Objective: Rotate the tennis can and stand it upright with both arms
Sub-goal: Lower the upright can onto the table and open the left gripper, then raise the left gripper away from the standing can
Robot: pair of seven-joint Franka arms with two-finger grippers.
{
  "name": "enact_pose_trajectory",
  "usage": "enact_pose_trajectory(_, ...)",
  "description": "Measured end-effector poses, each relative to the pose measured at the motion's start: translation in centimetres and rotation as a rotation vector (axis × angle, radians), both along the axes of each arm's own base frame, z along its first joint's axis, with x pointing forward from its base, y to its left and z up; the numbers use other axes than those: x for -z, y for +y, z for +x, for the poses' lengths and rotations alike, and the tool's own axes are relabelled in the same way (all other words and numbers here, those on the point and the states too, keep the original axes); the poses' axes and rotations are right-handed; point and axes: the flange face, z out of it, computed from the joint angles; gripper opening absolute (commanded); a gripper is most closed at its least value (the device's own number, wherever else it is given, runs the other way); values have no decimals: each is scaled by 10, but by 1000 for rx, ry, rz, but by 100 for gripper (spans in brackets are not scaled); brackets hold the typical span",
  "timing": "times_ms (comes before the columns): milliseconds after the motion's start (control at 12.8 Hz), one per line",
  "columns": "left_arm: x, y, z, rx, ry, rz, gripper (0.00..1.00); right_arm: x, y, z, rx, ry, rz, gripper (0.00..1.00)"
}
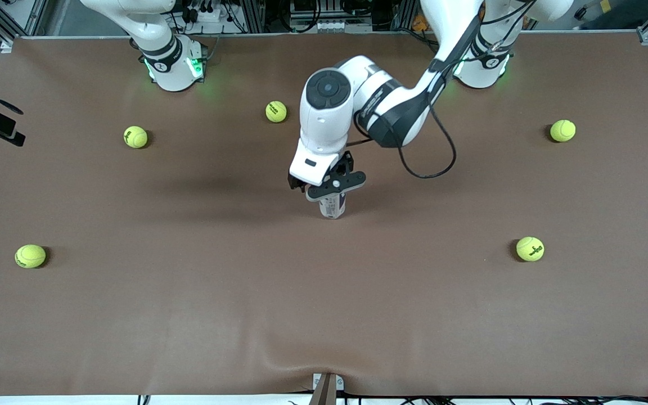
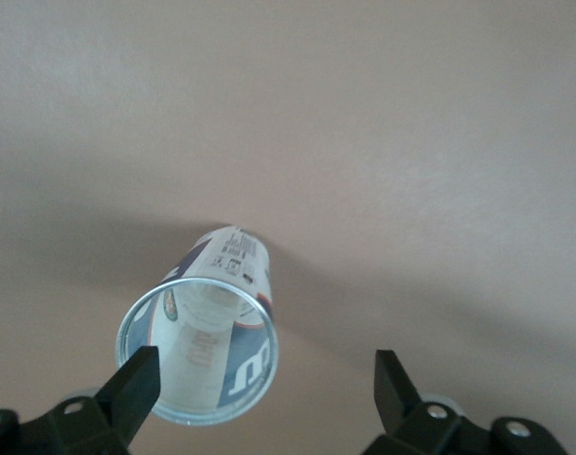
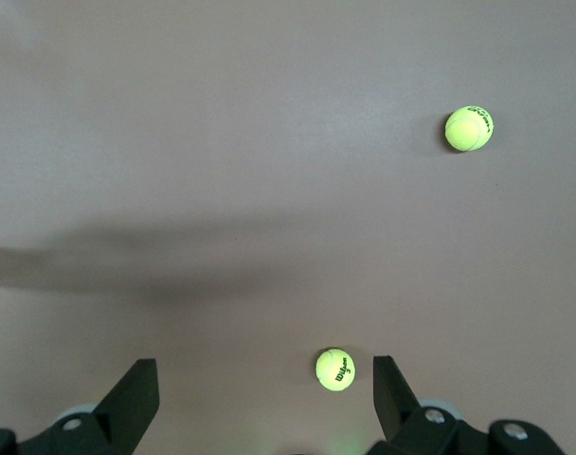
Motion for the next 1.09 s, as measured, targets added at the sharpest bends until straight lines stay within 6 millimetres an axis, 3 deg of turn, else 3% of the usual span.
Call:
enact_pose_trajectory(234, -52, 38, 25, -57, -52, -36, 100, 0, 1, 0, -1, 0, 0, 100)
enact_pose_trajectory(468, -82, 101, 64, -14, -78, -22, 100, 0, 1, 0, -2, 0, 0, 100)
enact_pose_trajectory(781, -101, 186, 104, 13, -72, 15, 100, 0, 1, 0, -2, 0, 0, 100)
enact_pose_trajectory(1093, -102, 259, 137, 50, -73, 38, 100, 0, 2, 0, -3, 0, 0, 100)
